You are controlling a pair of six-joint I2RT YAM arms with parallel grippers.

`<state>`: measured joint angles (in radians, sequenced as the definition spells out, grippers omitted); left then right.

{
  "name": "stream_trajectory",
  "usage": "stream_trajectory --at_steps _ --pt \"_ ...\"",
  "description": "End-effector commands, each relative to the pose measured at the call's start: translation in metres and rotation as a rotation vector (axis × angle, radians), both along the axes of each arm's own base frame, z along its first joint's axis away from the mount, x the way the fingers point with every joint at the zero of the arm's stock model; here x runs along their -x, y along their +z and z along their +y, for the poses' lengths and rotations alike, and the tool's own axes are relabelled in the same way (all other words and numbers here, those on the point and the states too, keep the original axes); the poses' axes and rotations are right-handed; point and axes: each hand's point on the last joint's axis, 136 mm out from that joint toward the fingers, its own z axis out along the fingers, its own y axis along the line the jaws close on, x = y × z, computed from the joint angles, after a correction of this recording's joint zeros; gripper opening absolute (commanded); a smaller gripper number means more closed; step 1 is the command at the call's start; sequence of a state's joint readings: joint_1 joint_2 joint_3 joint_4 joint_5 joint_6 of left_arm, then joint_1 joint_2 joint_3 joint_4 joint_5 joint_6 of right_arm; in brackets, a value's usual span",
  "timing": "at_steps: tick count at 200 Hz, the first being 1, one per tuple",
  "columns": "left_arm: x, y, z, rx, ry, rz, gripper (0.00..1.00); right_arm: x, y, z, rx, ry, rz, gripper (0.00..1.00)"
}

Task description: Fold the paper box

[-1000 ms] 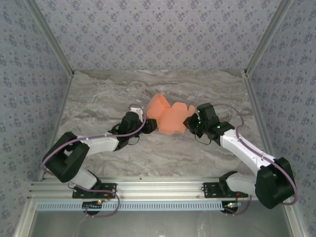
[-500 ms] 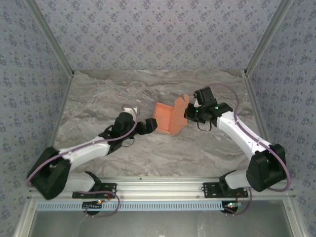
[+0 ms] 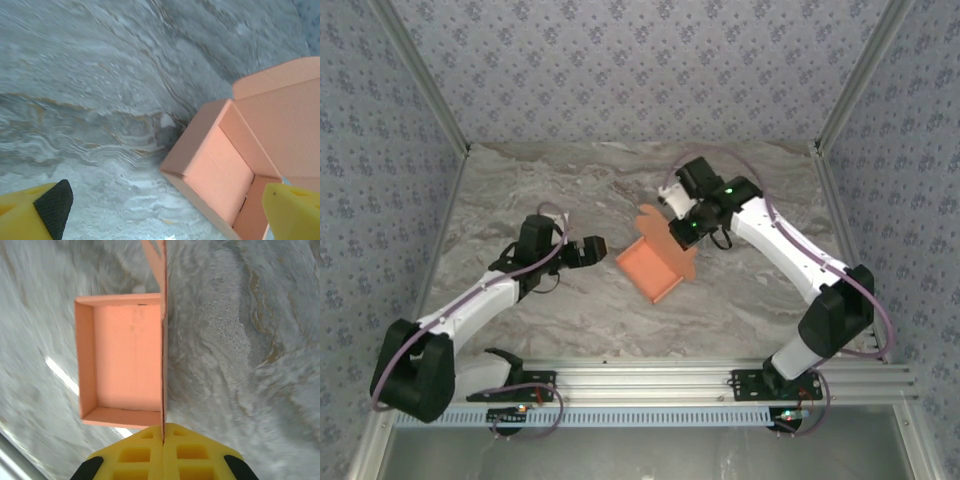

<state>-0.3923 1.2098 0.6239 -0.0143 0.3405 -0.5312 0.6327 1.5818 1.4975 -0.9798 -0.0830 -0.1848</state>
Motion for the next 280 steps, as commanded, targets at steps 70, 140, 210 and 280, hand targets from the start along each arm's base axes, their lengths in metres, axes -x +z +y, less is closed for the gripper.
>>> stream_trajectory --at_steps 70,140,210,280 --pt "0.014 0.038 -0.04 0.098 -0.256 -0.368 0.99 -0.001 0.015 0.013 0.258 0.496 -0.274 0.44" --pt "0.02 0.019 -0.047 -0.105 -0.267 -0.595 0.92 0.052 0.027 0.002 -0.219 0.199 -0.396 0.61" --pt "0.013 0.022 -0.072 -0.195 -0.464 -0.726 0.79 0.032 -0.02 -0.052 -0.462 -0.189 -0.541 0.66" --pt "-0.006 0.013 -0.075 -0.225 -0.422 -0.68 0.59 0.02 -0.03 -0.053 -0.498 -0.191 -0.487 0.3"
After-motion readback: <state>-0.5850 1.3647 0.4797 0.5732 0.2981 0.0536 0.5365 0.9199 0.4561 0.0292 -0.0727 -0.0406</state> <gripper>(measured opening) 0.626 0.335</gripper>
